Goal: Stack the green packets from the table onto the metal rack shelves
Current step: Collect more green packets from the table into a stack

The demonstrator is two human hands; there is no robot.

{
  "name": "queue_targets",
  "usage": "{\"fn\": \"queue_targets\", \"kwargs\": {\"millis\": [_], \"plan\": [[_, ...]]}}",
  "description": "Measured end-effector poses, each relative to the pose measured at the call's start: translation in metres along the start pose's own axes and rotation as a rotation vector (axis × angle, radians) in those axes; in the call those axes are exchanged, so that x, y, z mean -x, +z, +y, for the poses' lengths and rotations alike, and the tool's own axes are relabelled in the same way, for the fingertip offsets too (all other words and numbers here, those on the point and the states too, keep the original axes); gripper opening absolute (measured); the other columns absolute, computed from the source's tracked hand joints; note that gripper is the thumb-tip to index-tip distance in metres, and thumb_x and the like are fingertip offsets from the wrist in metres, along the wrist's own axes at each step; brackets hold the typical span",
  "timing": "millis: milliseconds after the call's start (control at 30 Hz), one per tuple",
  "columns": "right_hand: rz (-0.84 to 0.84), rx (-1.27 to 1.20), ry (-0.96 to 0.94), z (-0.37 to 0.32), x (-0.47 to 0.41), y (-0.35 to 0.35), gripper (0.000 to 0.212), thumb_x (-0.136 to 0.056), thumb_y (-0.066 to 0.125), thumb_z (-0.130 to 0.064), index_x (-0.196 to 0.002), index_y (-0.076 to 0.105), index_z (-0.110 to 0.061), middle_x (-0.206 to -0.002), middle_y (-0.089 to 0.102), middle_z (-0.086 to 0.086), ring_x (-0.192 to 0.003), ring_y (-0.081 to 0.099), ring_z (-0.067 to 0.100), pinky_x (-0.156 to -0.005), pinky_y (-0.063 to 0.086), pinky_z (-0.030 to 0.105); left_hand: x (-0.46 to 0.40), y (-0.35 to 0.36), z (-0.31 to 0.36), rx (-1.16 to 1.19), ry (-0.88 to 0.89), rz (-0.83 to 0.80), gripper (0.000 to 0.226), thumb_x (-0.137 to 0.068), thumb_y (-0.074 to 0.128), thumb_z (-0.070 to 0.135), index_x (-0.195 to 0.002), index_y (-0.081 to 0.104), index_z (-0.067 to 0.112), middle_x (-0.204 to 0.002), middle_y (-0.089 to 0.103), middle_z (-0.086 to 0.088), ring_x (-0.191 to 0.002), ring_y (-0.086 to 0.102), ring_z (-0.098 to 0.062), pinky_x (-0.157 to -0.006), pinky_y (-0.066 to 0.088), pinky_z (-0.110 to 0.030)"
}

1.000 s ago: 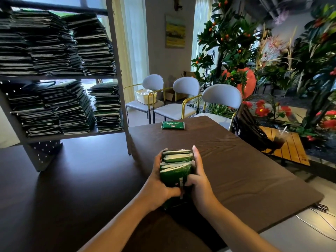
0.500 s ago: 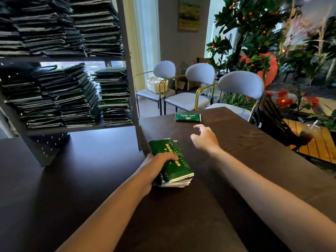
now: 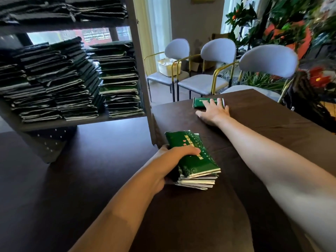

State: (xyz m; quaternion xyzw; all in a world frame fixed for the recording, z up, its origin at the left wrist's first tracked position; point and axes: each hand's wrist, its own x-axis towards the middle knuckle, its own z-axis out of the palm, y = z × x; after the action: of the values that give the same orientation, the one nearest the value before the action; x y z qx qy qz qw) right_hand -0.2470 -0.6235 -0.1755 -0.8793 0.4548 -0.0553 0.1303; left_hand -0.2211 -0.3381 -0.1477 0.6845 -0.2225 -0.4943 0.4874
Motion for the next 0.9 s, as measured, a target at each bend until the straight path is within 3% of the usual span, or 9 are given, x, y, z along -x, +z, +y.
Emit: {"fn": "queue_targets", "kwargs": {"millis": [133,300,400,467,600,667,733,800,900], "plan": [[-0.026,0.077,0.036,-0.002,0.015,0.002,0.068,-0.1,0.031,-0.055,-0.16,0.021,-0.025,-0.169,0.009,0.007,-0.156,-0.002,0.032,-0.121,0.001,0.064,-0.002,0.0,-0.002,0.019,-0.007,-0.001,0.064,-0.07,0.086,0.04,-0.125,0.057,0.023,-0.099,0.078,-0.002,-0.09,0.076,-0.02,-0.089,0.06,-0.043],[0.04,0.15,0.001,0.001,0.074,0.002,0.062,-0.099,0.033,-0.053,-0.155,0.035,-0.024,-0.164,0.025,0.013,-0.154,0.006,0.035,-0.119,0.002,0.066,0.005,0.004,-0.005,0.059,0.025,0.003,0.071,-0.068,0.088,0.041,-0.127,0.054,0.02,-0.1,0.078,-0.005,-0.088,0.077,-0.021,-0.083,0.062,-0.041],[0.09,0.132,-0.03,0.005,0.12,0.0,0.056,-0.098,0.039,-0.05,-0.146,0.047,-0.022,-0.153,0.038,0.016,-0.148,0.025,0.035,-0.12,0.011,0.062,0.014,0.008,-0.008,0.071,0.042,0.022,0.097,-0.048,0.09,0.051,-0.132,0.051,0.022,-0.106,0.077,-0.004,-0.091,0.076,-0.022,-0.086,0.061,-0.046],[0.125,0.135,-0.051,0.005,0.159,-0.004,0.05,-0.097,0.044,-0.046,-0.14,0.053,-0.021,-0.142,0.046,0.015,-0.135,0.044,0.034,-0.117,0.025,0.056,0.02,0.008,-0.011,0.086,0.049,0.037,0.095,-0.048,0.09,0.051,-0.131,0.052,0.024,-0.106,0.077,-0.003,-0.093,0.075,-0.022,-0.087,0.06,-0.047],[0.288,0.242,-0.14,0.006,0.238,0.0,0.034,-0.088,0.059,-0.03,-0.118,0.065,-0.016,-0.11,0.059,0.013,-0.097,0.063,0.033,-0.083,0.051,0.04,0.041,0.008,-0.022,0.067,0.072,0.052,0.059,-0.073,0.085,0.041,-0.122,0.058,0.024,-0.098,0.079,0.0,-0.091,0.076,-0.021,-0.085,0.06,-0.041],[0.367,0.235,-0.178,0.006,0.269,0.003,0.03,-0.073,0.072,-0.022,-0.102,0.07,-0.015,-0.087,0.062,0.009,-0.074,0.065,0.03,-0.061,0.052,0.035,0.056,0.008,-0.028,0.051,0.068,0.058,0.05,-0.077,0.083,0.039,-0.118,0.06,0.023,-0.095,0.079,-0.001,-0.089,0.076,-0.021,-0.078,0.061,-0.038],[0.431,0.216,-0.212,0.003,0.295,0.005,0.025,-0.068,0.075,-0.018,-0.092,0.072,-0.018,-0.076,0.062,0.003,-0.065,0.064,0.025,-0.05,0.048,0.031,0.072,0.006,-0.034,0.029,0.064,0.061,0.047,-0.078,0.082,0.038,-0.116,0.061,0.022,-0.094,0.079,-0.003,-0.088,0.076,-0.022,-0.076,0.06,-0.036],[0.455,0.14,-0.198,-0.003,0.314,0.003,0.022,-0.074,0.072,-0.016,-0.095,0.074,-0.022,-0.077,0.066,-0.002,-0.07,0.066,0.022,-0.052,0.048,0.031,0.081,0.003,-0.04,0.025,0.054,0.05,0.056,-0.074,0.085,0.039,-0.12,0.06,0.019,-0.096,0.079,-0.004,-0.088,0.076,-0.023,-0.081,0.06,-0.038],[0.487,-0.071,-0.134,-0.018,0.333,-0.004,0.023,-0.085,0.065,-0.018,-0.105,0.074,-0.024,-0.094,0.072,-0.003,-0.087,0.068,0.022,-0.068,0.052,0.033,0.094,-0.002,-0.047,0.035,0.049,0.069,0.093,-0.051,0.093,0.048,-0.13,0.052,0.018,-0.103,0.078,-0.006,-0.088,0.077,-0.025,-0.086,0.061,-0.045]]}}
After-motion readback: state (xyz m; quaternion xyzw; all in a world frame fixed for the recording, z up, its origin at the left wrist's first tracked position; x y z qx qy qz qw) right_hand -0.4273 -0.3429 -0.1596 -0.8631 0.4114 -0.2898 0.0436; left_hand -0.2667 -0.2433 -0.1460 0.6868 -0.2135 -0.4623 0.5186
